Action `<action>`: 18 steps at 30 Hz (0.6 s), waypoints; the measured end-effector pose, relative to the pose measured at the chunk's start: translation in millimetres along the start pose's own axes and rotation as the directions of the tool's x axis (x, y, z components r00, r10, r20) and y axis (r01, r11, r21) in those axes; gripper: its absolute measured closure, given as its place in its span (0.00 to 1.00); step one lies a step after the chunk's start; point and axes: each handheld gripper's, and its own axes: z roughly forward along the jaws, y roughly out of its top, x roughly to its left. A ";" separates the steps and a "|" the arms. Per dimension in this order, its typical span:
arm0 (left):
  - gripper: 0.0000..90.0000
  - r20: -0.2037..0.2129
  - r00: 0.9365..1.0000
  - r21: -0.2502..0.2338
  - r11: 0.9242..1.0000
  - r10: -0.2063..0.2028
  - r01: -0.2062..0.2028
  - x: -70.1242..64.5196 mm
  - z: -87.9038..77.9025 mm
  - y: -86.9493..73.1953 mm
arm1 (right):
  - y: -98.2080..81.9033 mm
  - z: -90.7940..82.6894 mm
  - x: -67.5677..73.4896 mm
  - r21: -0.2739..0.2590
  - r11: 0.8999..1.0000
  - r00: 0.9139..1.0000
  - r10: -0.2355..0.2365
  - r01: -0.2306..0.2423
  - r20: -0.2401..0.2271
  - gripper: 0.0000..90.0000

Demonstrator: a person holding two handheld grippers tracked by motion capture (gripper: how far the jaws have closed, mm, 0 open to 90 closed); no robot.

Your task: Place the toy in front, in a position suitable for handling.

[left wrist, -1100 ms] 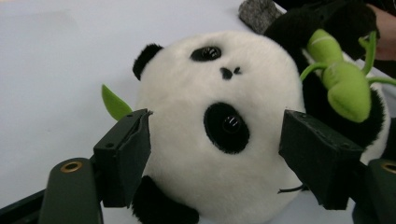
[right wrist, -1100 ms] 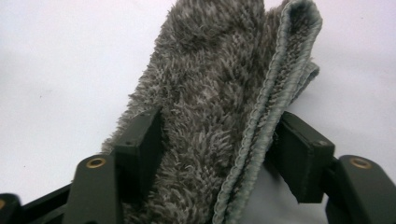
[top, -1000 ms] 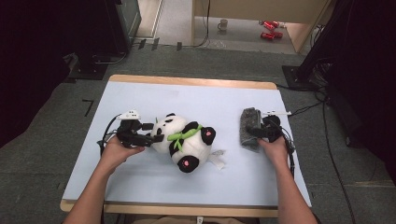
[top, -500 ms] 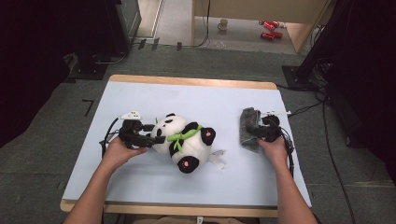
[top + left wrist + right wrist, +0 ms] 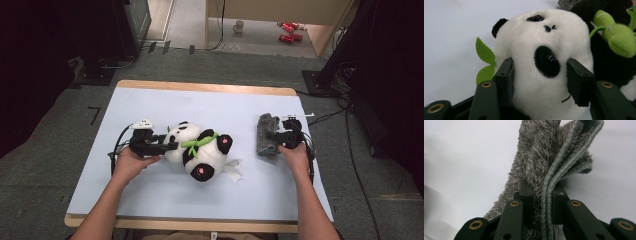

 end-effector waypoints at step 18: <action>0.33 0.003 1.000 -0.042 0.999 -0.017 0.017 2.3 0.8 -2.9 | 18.5 -17.1 28.9 -0.082 0.997 0.997 0.000 -0.006 -0.075 0.85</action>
